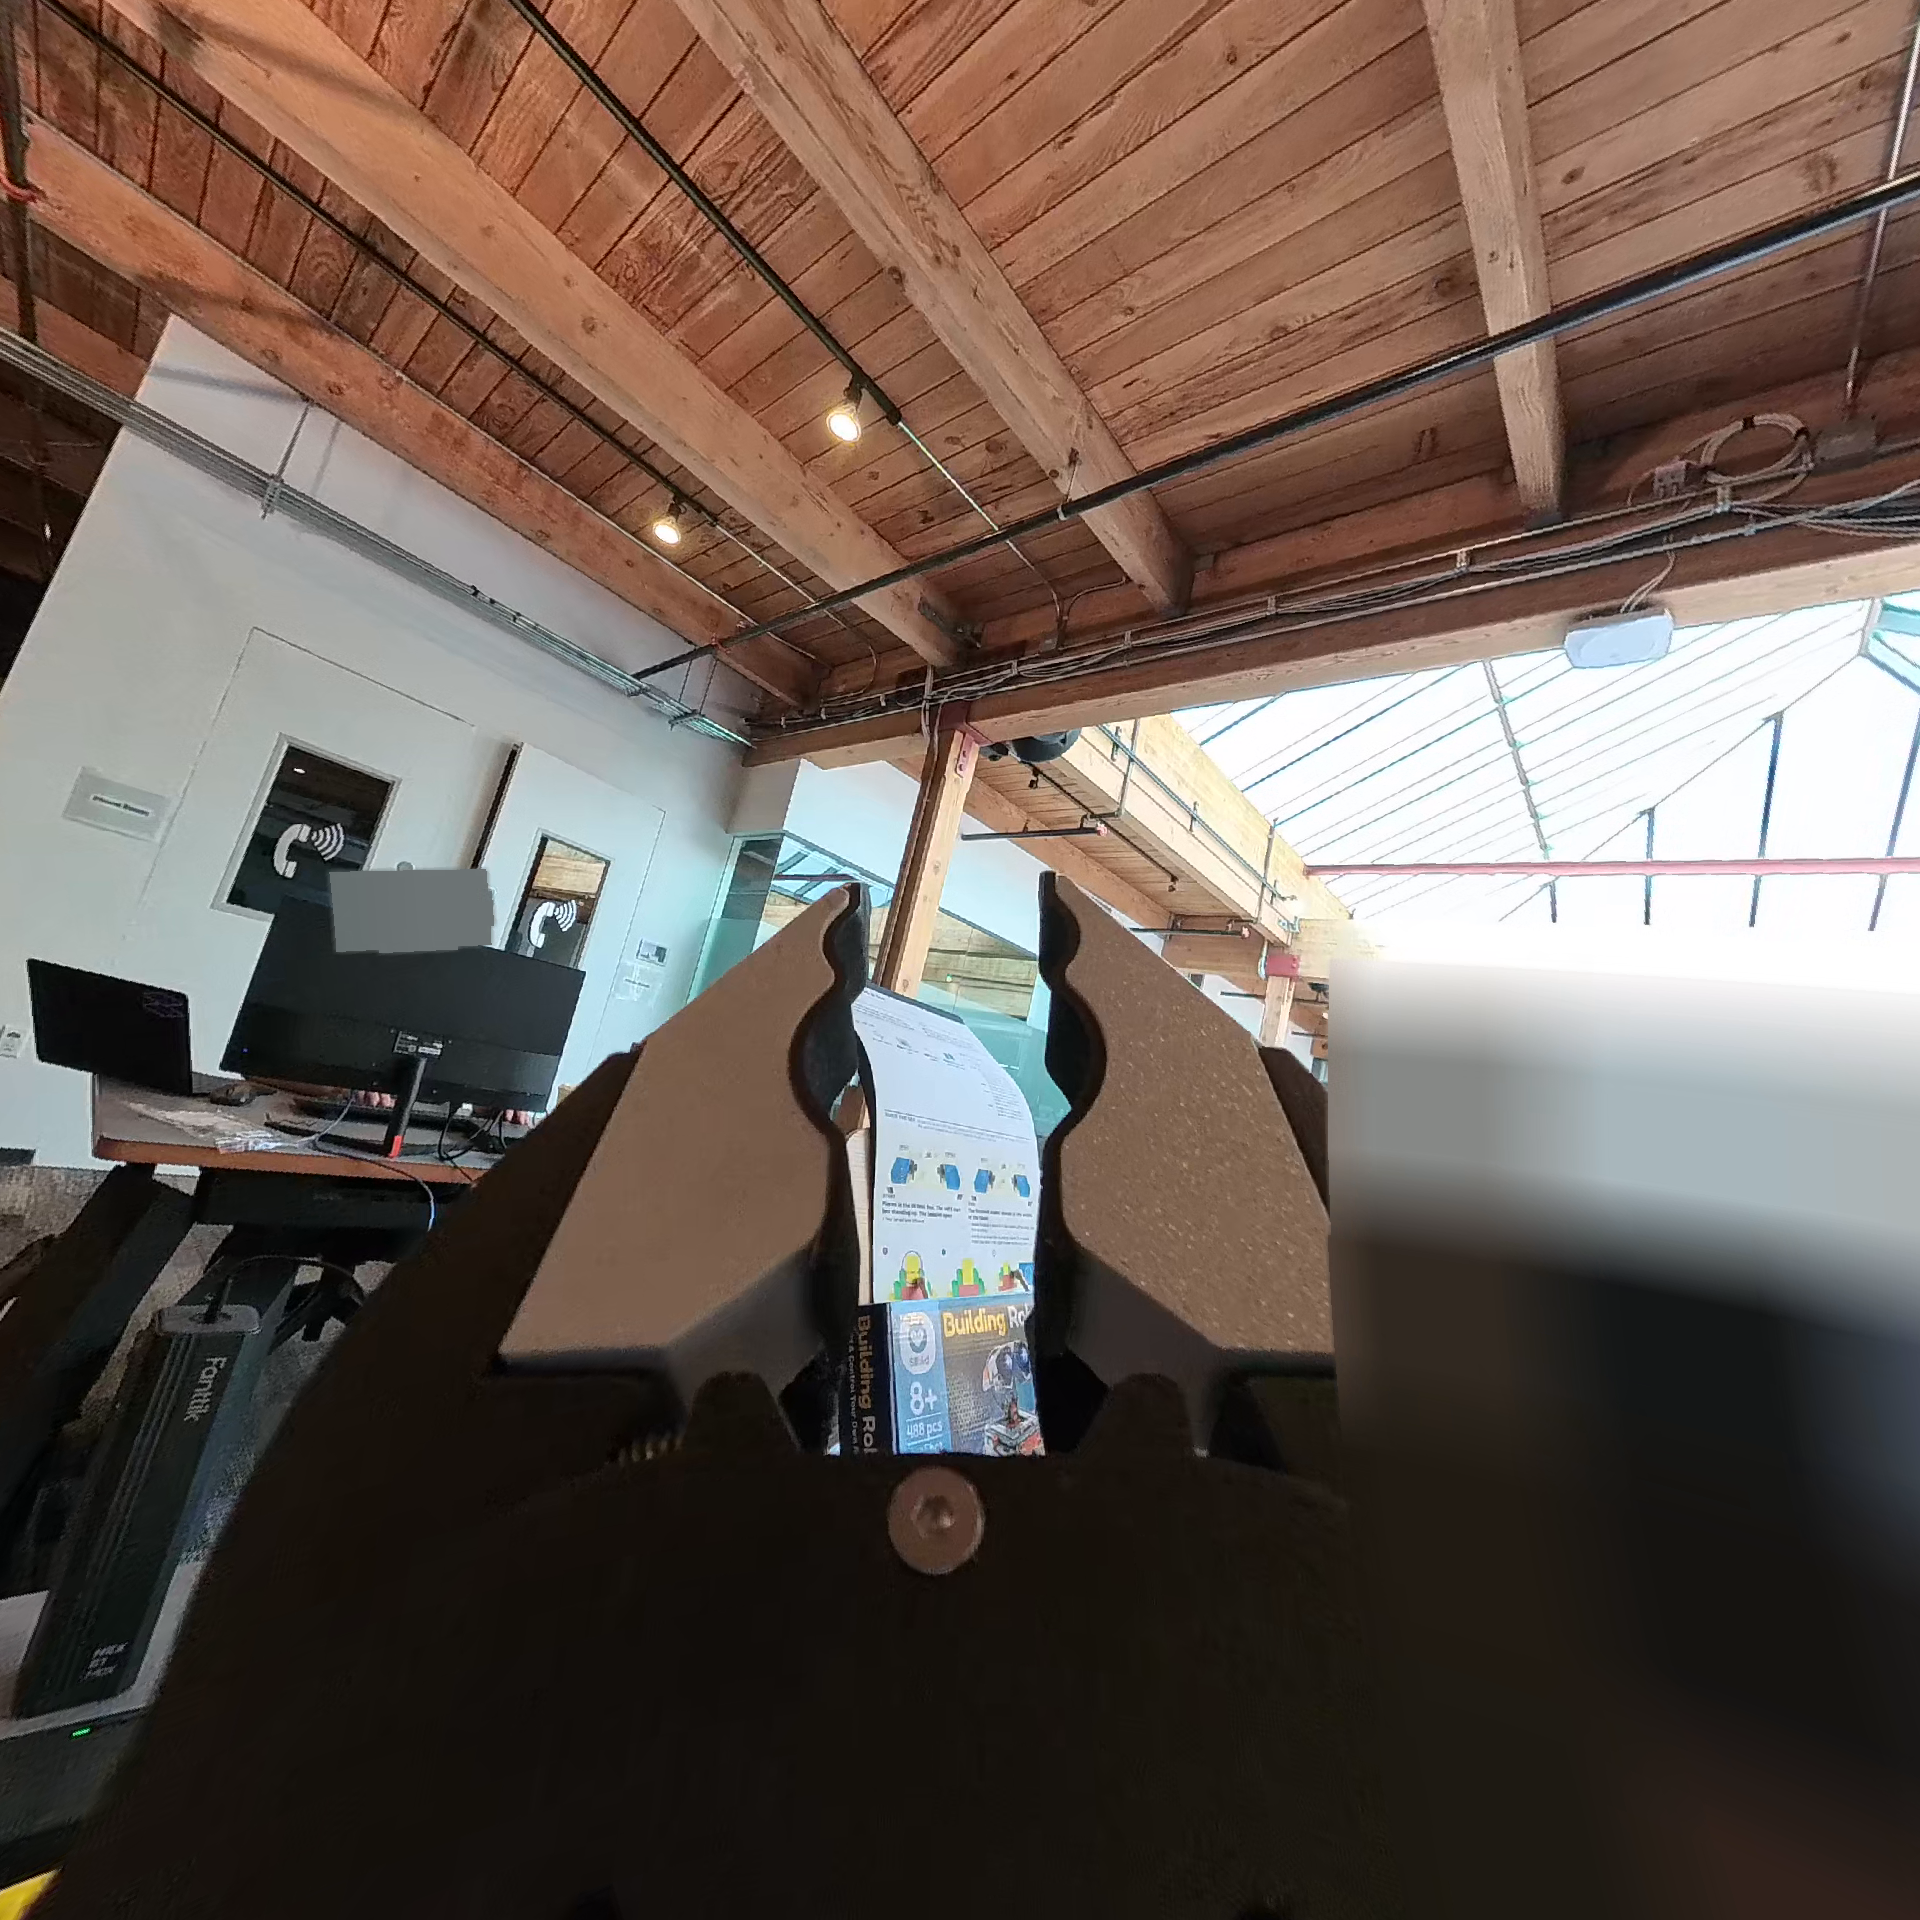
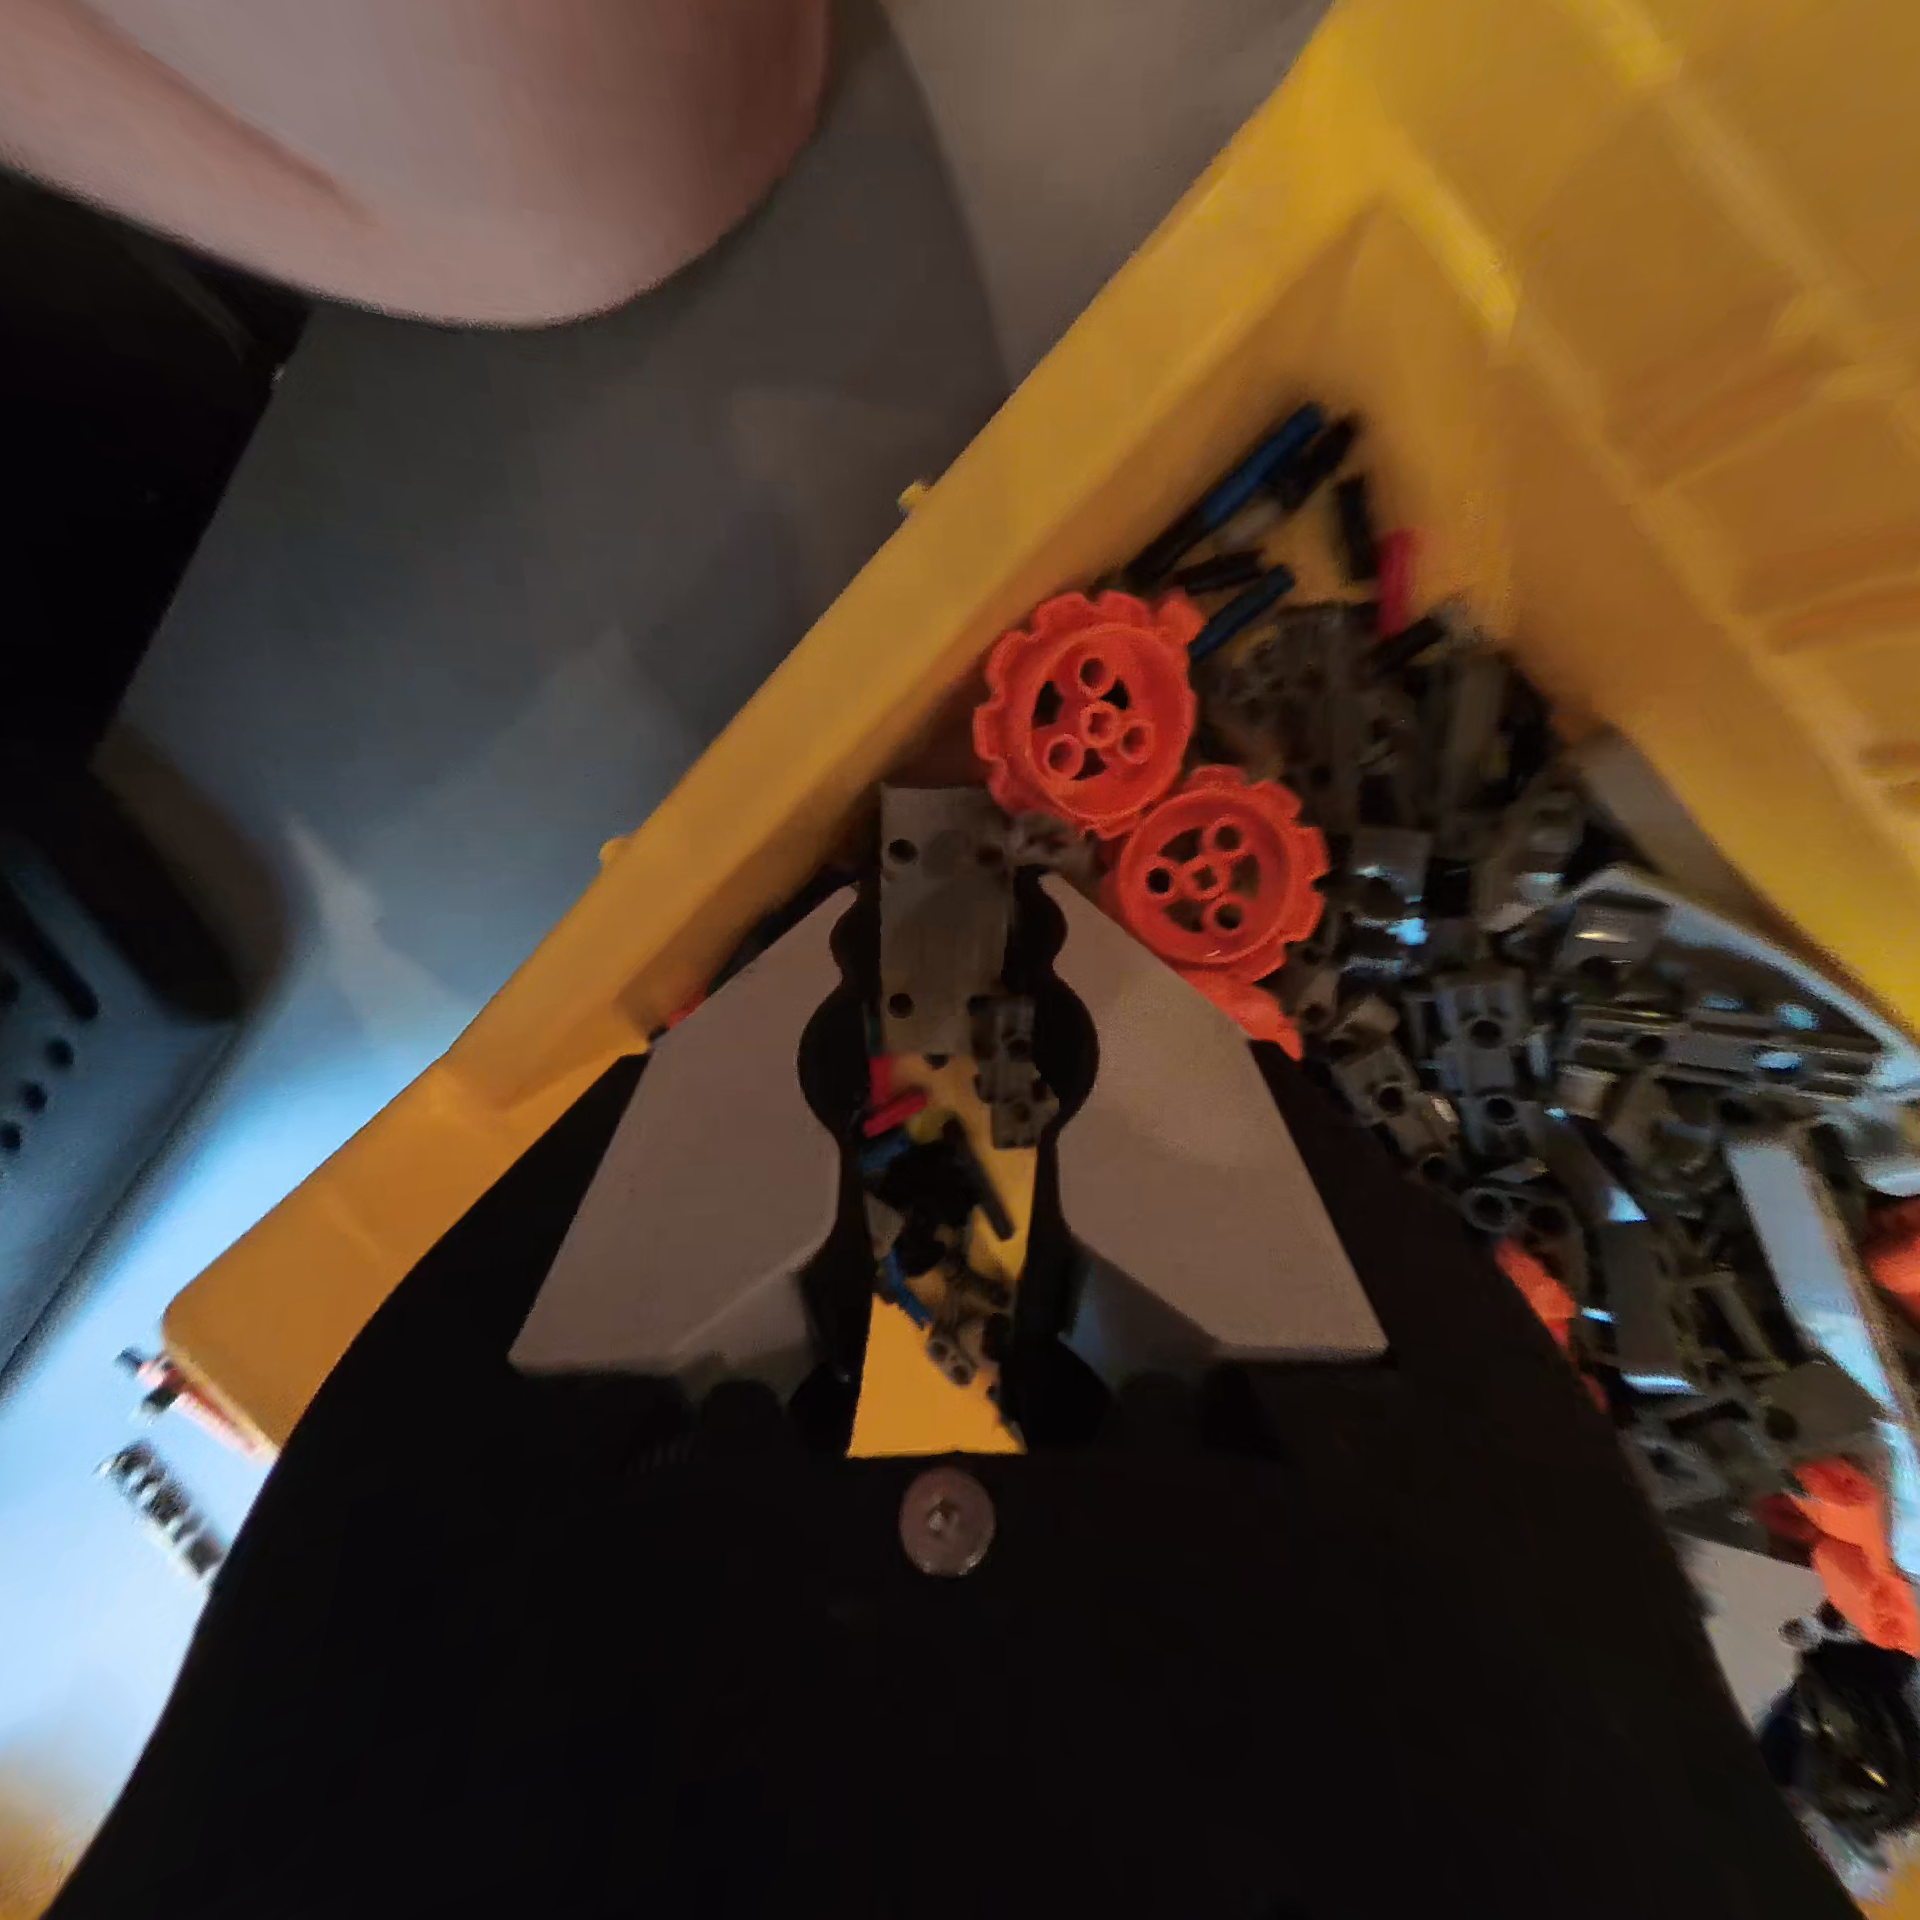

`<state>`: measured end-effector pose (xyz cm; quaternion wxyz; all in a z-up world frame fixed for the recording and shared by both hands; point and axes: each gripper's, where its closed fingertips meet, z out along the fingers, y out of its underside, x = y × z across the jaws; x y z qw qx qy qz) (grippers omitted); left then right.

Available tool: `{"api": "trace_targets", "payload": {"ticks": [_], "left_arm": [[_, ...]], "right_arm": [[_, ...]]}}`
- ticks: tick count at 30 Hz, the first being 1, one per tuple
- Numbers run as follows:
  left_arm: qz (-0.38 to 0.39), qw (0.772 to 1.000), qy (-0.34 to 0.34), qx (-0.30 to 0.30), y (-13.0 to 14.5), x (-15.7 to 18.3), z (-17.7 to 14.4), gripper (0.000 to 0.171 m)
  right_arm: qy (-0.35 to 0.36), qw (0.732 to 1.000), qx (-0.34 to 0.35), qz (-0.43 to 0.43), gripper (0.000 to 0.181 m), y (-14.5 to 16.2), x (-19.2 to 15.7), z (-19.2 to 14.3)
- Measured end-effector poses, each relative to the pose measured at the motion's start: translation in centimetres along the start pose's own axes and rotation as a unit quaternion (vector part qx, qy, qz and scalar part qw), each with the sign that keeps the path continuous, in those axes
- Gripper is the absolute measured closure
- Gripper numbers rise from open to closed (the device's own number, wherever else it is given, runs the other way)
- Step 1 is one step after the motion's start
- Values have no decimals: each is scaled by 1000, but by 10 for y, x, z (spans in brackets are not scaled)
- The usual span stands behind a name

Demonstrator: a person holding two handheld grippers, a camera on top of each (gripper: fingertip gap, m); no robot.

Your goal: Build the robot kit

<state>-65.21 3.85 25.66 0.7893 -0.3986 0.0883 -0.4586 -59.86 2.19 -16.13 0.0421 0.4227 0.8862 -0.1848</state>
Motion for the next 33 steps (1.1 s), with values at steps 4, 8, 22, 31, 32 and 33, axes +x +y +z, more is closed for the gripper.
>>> {"api": "trace_targets", "payload": {"ticks": [4, 8, 22, 31, 32, 33], "left_arm": [[0, 1000, -1, 1, 0, 0, 0, 141], [0, 1000, 0, 1, -1, 0, 0, 141], [0, 1000, 0, 4, -2, 0, -2, 141], [-1, 1000, -3, 6, -4, -2, -3, 141], [-2, 1000, -3, 7, -5, -3, -4, 141], [-2, 1000, -3, 9, -6, -2, -5, 141]], "right_arm": [[46, 998, 44, -11, 144, -15, 17, -19], [35, 999, 0, -11, 146, 12, 21, -35], [119, 975, -186, -26, 131, 116, 58, -63], [141, 960, -243, -9, 130, 132, 68, -72], [134, 961, -244, -2, 131, 131, 66, -70], [133, 960, -247, 1, 133, 129, 66, -69]]}}
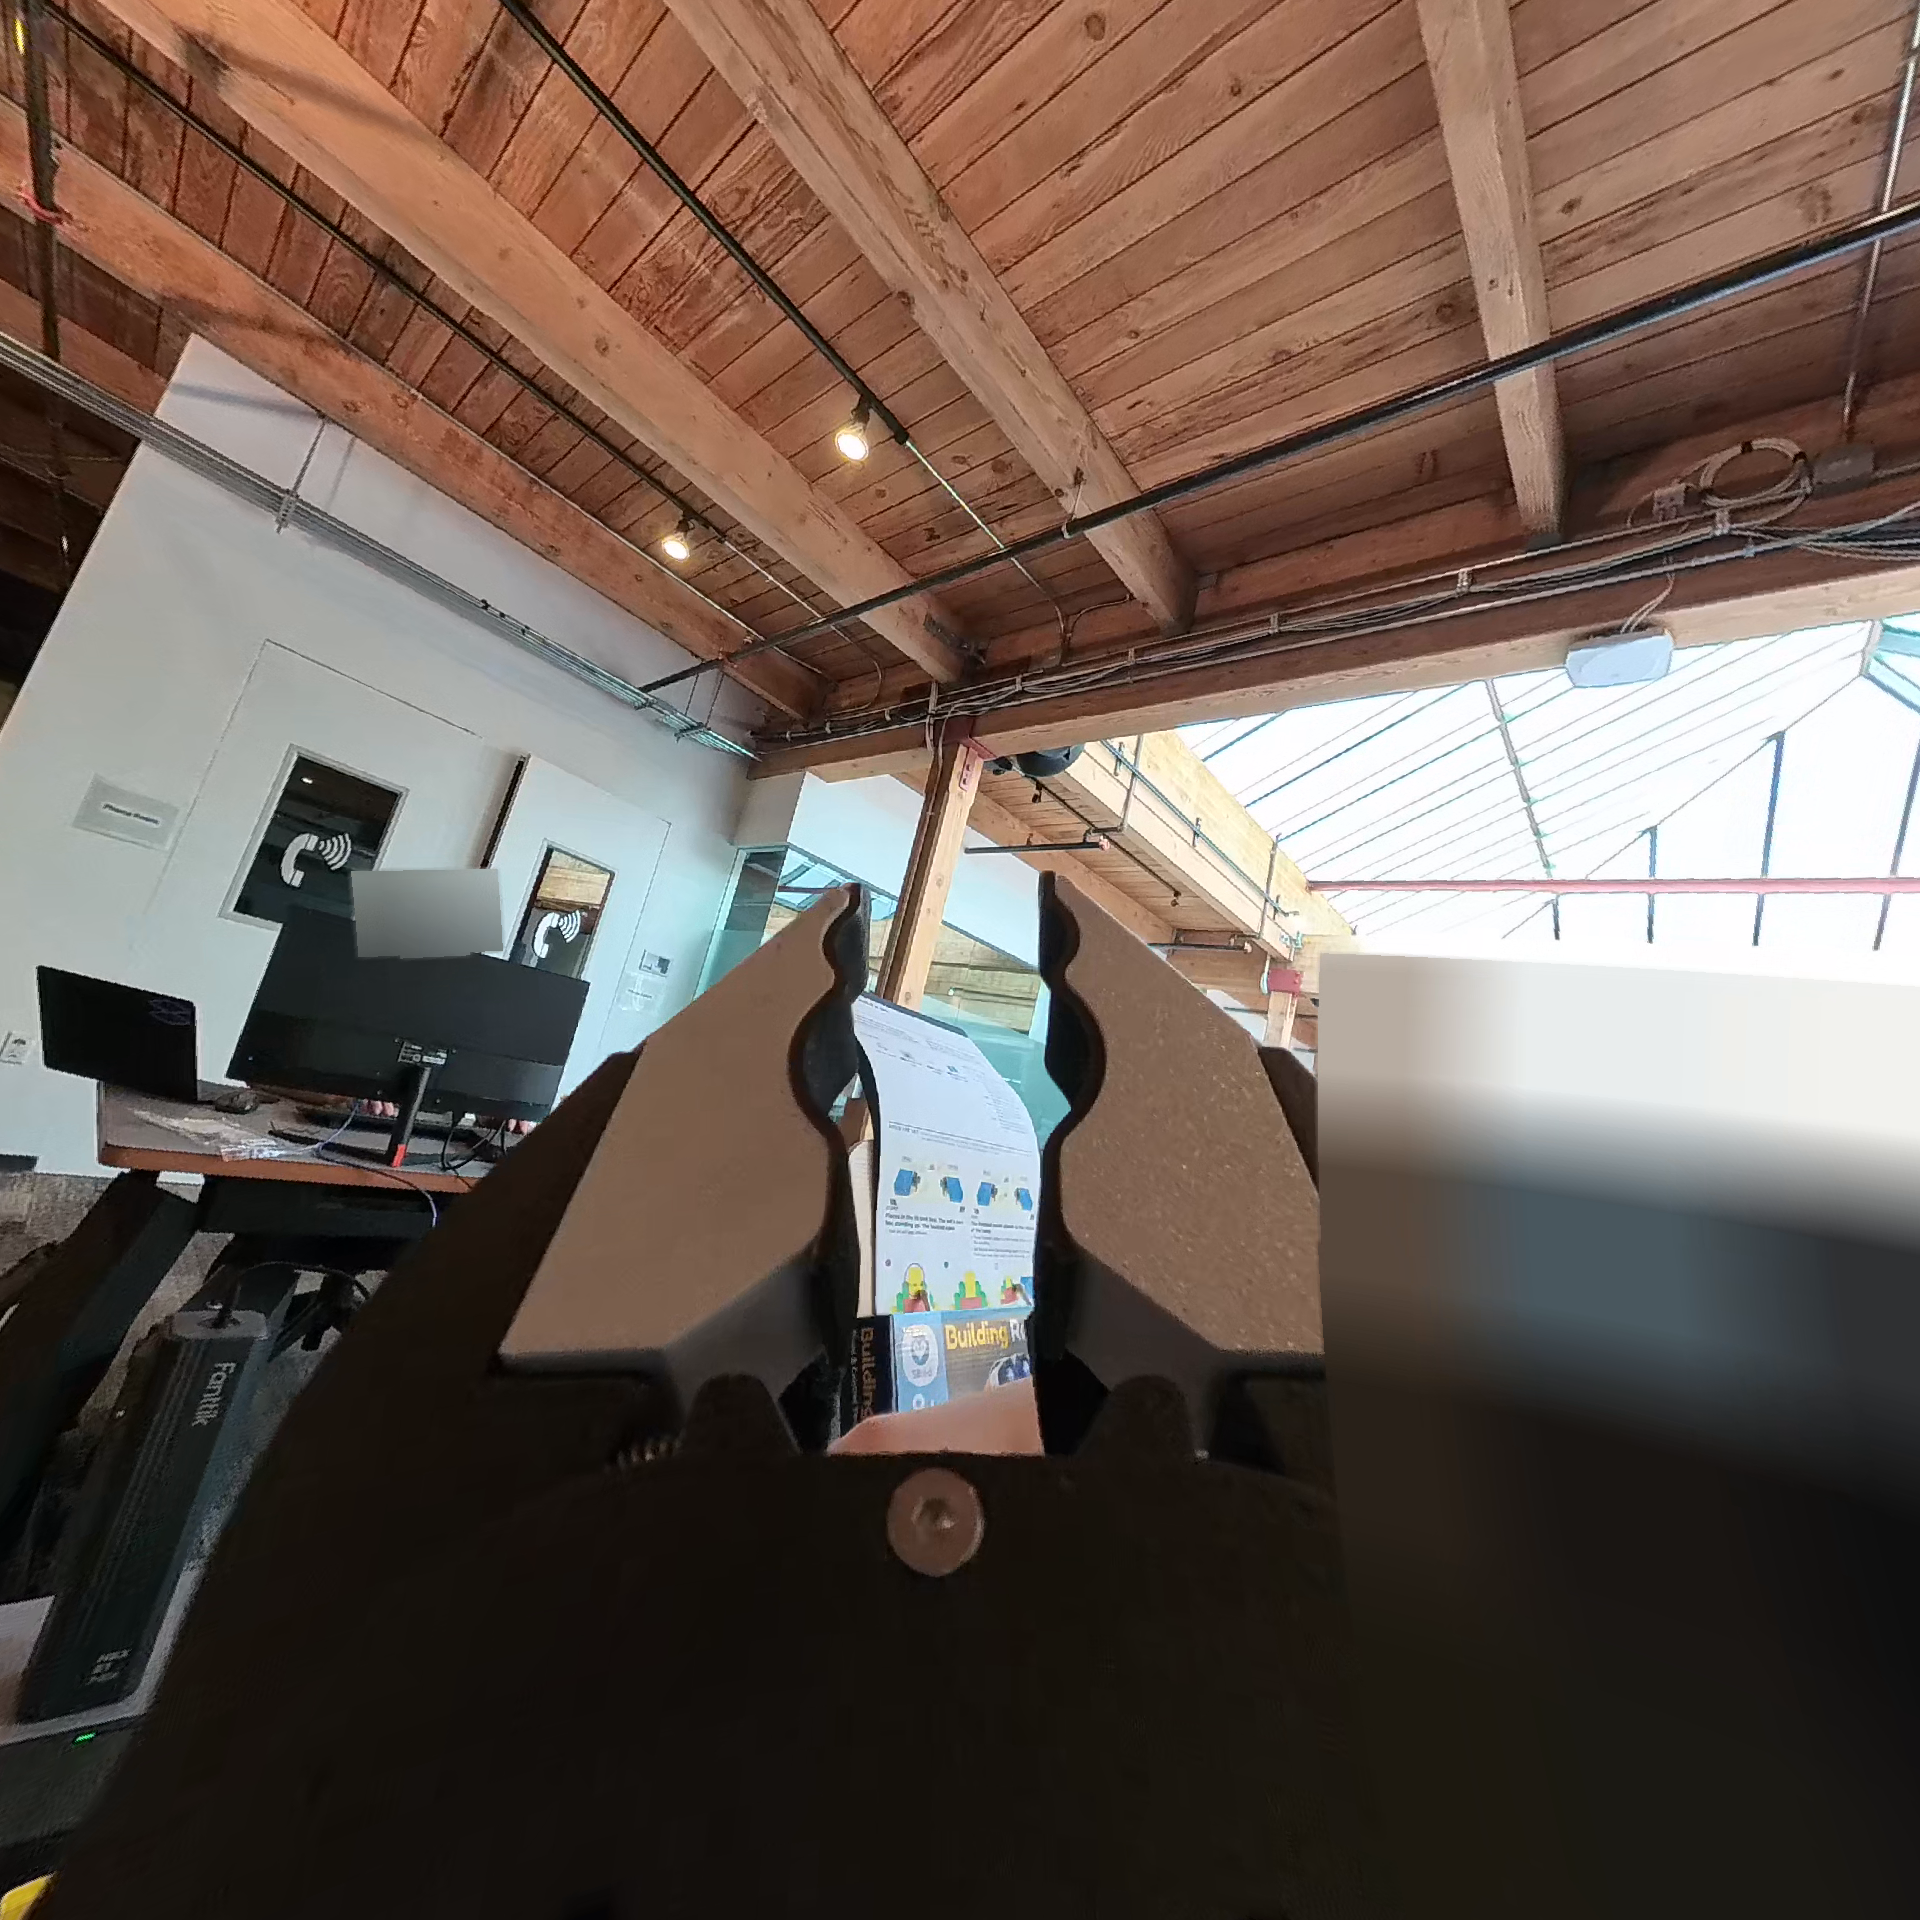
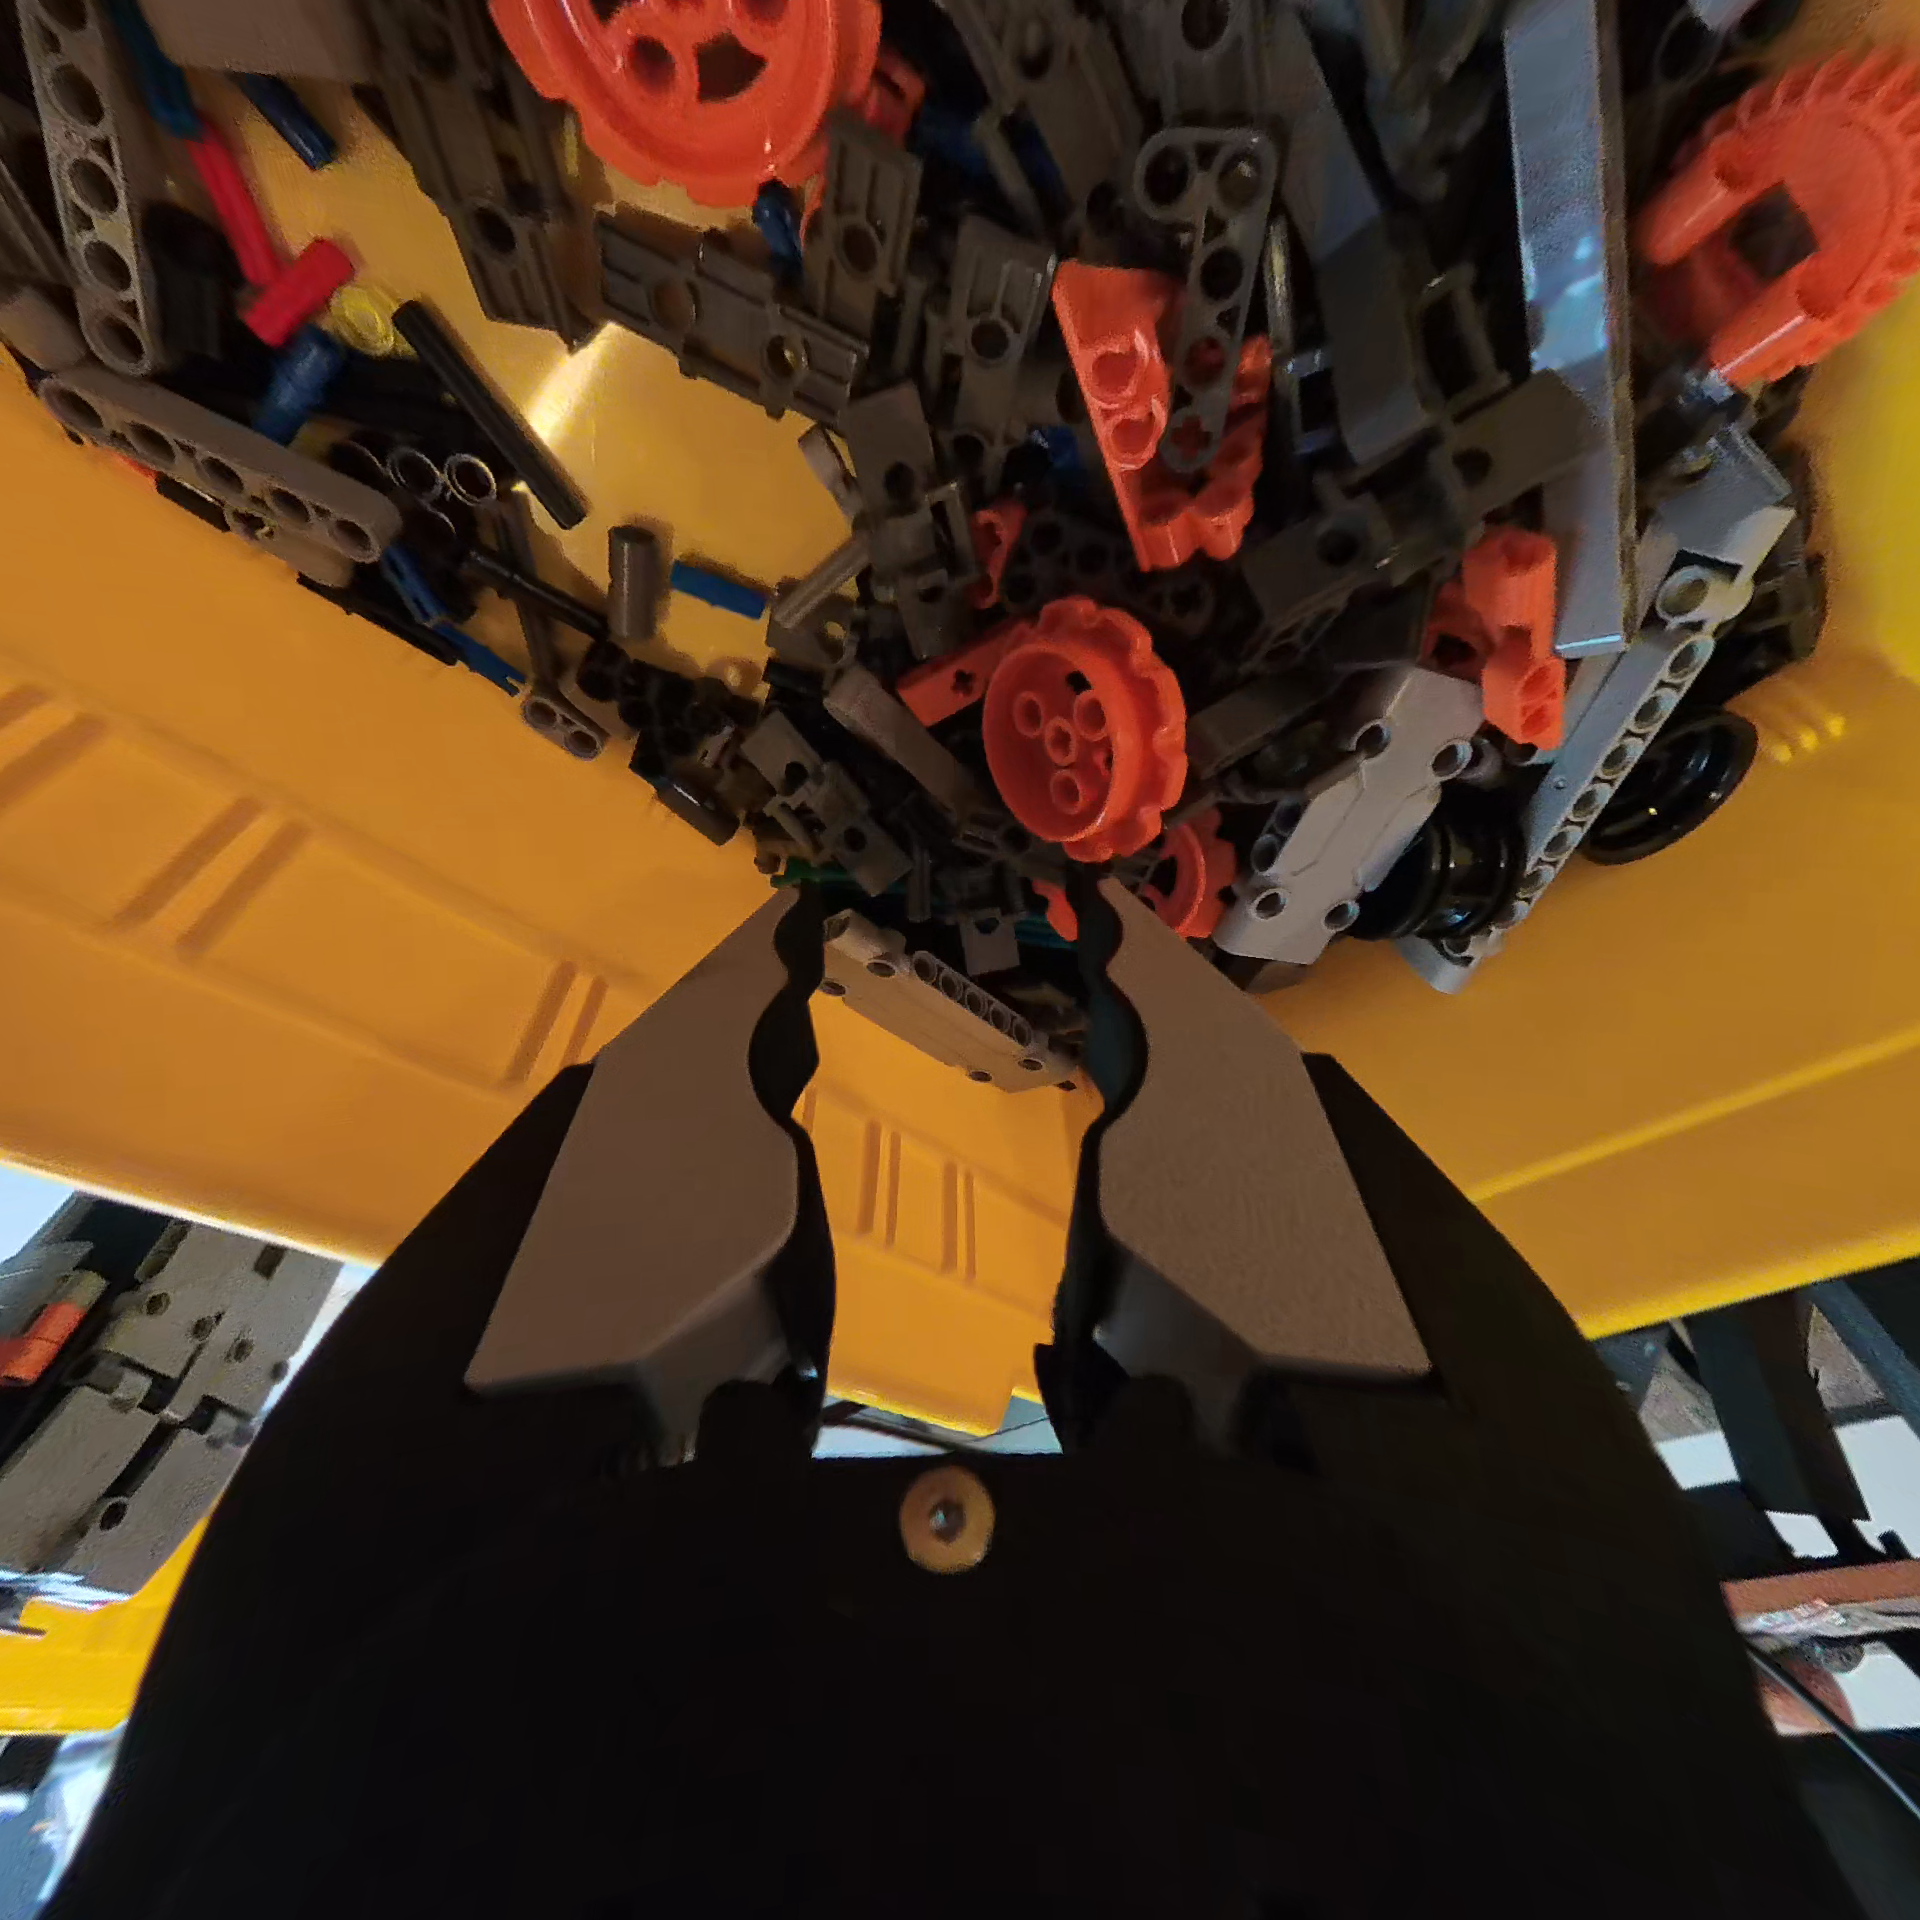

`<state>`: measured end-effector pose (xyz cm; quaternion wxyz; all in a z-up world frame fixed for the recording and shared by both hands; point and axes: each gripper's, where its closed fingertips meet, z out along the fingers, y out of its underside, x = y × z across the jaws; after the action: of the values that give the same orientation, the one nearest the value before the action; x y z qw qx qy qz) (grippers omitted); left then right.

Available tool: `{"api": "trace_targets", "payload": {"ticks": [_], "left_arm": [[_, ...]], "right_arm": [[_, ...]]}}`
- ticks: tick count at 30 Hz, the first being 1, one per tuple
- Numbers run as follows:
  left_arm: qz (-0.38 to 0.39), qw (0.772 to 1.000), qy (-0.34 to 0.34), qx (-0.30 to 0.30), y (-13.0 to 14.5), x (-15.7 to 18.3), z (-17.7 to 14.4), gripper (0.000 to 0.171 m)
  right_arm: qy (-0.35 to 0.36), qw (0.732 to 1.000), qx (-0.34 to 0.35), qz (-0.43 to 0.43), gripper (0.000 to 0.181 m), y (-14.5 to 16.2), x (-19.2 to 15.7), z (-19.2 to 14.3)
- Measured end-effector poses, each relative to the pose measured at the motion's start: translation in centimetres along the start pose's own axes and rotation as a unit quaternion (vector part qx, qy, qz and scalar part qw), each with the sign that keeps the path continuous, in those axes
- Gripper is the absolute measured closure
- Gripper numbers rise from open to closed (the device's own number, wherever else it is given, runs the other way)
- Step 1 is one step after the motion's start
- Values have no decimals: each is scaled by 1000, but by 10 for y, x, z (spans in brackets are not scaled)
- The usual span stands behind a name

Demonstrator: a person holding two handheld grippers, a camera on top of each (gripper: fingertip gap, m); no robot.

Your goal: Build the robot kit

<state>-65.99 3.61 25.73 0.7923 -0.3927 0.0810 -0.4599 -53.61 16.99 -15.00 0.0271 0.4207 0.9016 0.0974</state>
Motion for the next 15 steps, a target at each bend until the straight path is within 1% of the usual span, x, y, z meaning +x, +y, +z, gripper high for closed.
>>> {"api": "trace_targets", "payload": {"ticks": [3, 4, 7, 9, 10, 12, 15], "left_arm": [[2, 1000, 0, 6, -4, 1, -3, 141], [2, 1000, 0, 9, -6, 1, -4, 141], [3, 1000, 0, 13, -8, 1, -5, 142], [4, 1000, 0, 11, -7, 2, -5, 142], [4, 1000, 1, 9, -6, 2, -4, 142], [2, 1000, 2, 5, -4, 2, -3, 142], [2, 1000, 2, 6, -4, 2, -3, 142]], "right_arm": [[-1, 1000, -2, -7, 136, -4, -5, -1], [-5, 1000, 0, -10, 140, -6, -9, -2], [5, 1000, 7, -24, 142, -11, -15, -6], [10, 999, -17, -27, 147, -5, -15, -5], [-10, 999, -35, -23, 147, -1, -21, -1], [-38, 998, -56, -15, 161, 1, -30, 7], [-83, 996, -30, -29, 167, -19, -49, 15]]}}
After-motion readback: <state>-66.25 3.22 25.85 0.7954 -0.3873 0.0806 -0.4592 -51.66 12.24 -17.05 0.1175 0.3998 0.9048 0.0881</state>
